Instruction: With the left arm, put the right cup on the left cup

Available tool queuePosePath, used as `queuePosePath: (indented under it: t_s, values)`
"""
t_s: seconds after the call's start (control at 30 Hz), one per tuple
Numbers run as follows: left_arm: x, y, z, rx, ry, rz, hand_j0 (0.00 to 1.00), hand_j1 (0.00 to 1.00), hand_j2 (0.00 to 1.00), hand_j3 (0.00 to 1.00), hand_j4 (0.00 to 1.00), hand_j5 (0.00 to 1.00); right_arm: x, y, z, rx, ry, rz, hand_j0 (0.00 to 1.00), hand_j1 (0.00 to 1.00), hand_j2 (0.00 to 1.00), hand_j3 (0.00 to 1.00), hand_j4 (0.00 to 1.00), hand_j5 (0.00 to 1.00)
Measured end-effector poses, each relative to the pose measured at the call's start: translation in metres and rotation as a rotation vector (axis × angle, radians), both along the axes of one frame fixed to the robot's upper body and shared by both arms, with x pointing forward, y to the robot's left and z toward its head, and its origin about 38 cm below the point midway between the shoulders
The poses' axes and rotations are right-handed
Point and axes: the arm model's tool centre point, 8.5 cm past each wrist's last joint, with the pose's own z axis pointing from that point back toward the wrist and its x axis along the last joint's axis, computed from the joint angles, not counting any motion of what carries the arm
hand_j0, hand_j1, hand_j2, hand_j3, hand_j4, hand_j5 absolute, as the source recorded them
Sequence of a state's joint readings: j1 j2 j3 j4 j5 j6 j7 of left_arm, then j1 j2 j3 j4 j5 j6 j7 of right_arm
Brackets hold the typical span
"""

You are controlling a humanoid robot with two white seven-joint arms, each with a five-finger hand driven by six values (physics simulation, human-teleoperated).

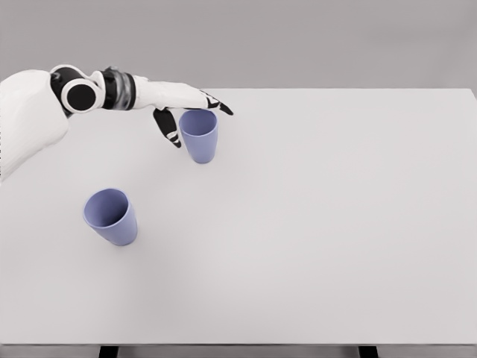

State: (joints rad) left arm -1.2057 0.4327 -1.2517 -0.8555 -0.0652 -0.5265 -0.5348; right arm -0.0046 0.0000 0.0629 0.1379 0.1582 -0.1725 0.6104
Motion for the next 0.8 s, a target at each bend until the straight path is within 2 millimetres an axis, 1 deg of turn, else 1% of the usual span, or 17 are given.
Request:
queuePosePath:
  t_s: [0.03, 0.17, 0.23, 0.3, 0.33, 0.43, 0.47, 0.6, 0.67, 0.73, 0.8]
  values:
    - [-0.001, 0.000, -0.003, 0.000, 0.005, 0.000, 1.00, 1.00, 1.00, 1.00, 1.00, 1.00, -0.001, 0.000, 0.000, 0.000, 0.001, 0.000, 1.00, 1.00, 1.00, 1.00, 1.00, 1.00]
    - [-0.001, -0.001, -0.003, -0.009, -0.002, 0.003, 1.00, 1.00, 1.00, 1.00, 1.00, 1.00, 0.000, 0.000, 0.000, 0.000, 0.000, 0.000, 1.00, 1.00, 1.00, 1.00, 1.00, 1.00]
    - [0.000, -0.001, -0.003, -0.016, -0.005, 0.006, 0.88, 0.88, 0.88, 0.88, 0.88, 0.88, 0.000, 0.000, 0.000, 0.000, 0.000, 0.000, 1.00, 1.00, 1.00, 1.00, 1.00, 1.00]
    - [0.000, -0.001, -0.003, -0.025, -0.007, 0.011, 0.69, 0.69, 0.69, 0.69, 0.69, 0.69, 0.000, 0.000, 0.000, 0.000, 0.000, 0.000, 1.00, 1.00, 1.00, 1.00, 1.00, 1.00]
    - [0.000, 0.000, -0.005, -0.029, -0.006, 0.013, 0.66, 0.66, 0.66, 0.66, 0.66, 0.66, 0.000, 0.000, 0.000, 0.000, 0.000, 0.000, 1.00, 1.00, 1.00, 1.00, 1.00, 1.00]
    - [-0.001, 0.002, -0.005, -0.038, -0.003, 0.019, 0.63, 0.63, 0.63, 0.63, 0.63, 0.63, 0.000, 0.000, 0.000, 0.000, 0.000, 0.000, 1.00, 1.00, 1.00, 1.00, 1.00, 1.00]
    - [-0.001, 0.002, -0.005, -0.038, -0.004, 0.020, 0.60, 0.60, 0.60, 0.60, 0.60, 0.60, 0.000, 0.000, 0.000, 0.000, 0.000, 0.000, 1.00, 1.00, 1.00, 1.00, 1.00, 1.00]
    - [-0.002, 0.004, -0.004, -0.037, -0.006, 0.014, 0.59, 0.59, 0.59, 0.59, 0.59, 0.59, 0.000, 0.000, 0.000, 0.000, 0.000, 0.000, 1.00, 1.00, 1.00, 1.00, 1.00, 1.00]
    - [-0.004, 0.006, 0.004, -0.050, -0.020, -0.009, 0.58, 0.58, 0.58, 0.58, 0.58, 0.58, 0.000, 0.000, 0.000, 0.000, 0.000, 0.000, 1.00, 1.00, 1.00, 1.00, 1.00, 1.00]
    - [-0.009, 0.008, 0.016, -0.071, -0.041, -0.038, 0.57, 0.57, 0.57, 0.57, 0.57, 0.57, -0.001, 0.000, 0.000, 0.000, 0.002, 0.000, 1.00, 1.00, 1.00, 1.00, 1.00, 1.00]
    - [-0.015, 0.013, 0.025, -0.088, -0.043, -0.059, 0.57, 0.57, 0.57, 0.57, 0.57, 0.57, 0.000, 0.000, 0.000, 0.000, 0.000, 0.000, 1.00, 1.00, 1.00, 1.00, 1.00, 1.00]
